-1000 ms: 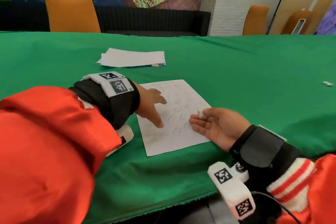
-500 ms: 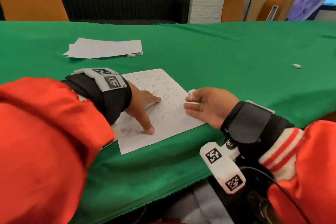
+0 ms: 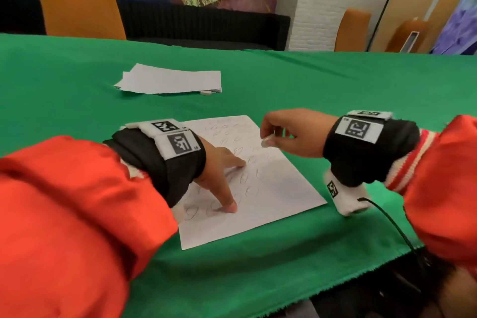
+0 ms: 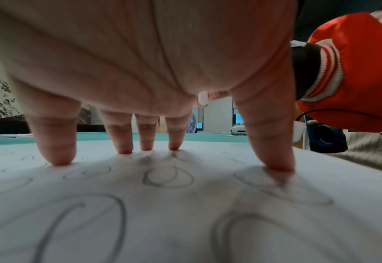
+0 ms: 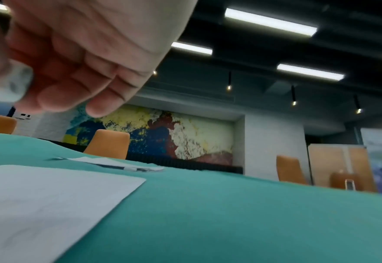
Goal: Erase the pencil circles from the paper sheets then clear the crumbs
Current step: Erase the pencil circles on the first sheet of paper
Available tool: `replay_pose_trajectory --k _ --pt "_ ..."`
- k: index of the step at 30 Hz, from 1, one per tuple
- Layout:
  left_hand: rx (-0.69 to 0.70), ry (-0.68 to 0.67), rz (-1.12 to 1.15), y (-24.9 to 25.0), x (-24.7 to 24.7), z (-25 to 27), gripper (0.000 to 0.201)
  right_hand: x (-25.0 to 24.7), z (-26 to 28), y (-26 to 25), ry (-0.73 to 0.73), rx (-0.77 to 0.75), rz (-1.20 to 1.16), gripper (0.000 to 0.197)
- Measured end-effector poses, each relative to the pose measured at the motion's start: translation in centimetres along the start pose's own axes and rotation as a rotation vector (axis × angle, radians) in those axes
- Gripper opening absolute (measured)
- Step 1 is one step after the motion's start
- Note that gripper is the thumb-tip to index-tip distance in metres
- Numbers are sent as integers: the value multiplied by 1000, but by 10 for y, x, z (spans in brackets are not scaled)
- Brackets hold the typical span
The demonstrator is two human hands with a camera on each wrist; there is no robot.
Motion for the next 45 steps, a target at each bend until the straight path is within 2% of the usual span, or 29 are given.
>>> replay_pose_trajectory --k 5,8,12,19,24,27,36,45 --pt "-4 -5 -7 -4 1 -5 98 34 -12 -9 -187 -72 -57 6" --pt "-10 -22 -8 -7 2 -7 102 45 -14 -9 -256 -89 5 3" --pt "-18 -29 -16 -9 3 -7 103 55 -16 1 -320 -45 105 12" --pt "-31 -18 -22 -7 0 -4 102 53 -18 -9 -263 -78 306 17" --pt "-28 -7 -31 -5 -2 -2 99 55 -12 -28 -380 -186 330 20" --pt "-20 -7 -16 -4 -1 -2 94 60 -15 -35 -386 -229 297 20" --pt "-28 4 -32 -7 -1 -5 91 66 -16 -34 -336 -203 347 17" --pt "-36 27 5 -4 -4 0 81 56 -18 -31 -267 -154 252 18"
Point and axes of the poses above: each hand's wrist, its own z-axis away from the middle knuckle, its own x-axis out of the palm, y = z × x, the point moved 10 cm from there along -z, towards the middle knuckle, and after that the axes turned 12 degrees about -z, right-handed, at the moved point
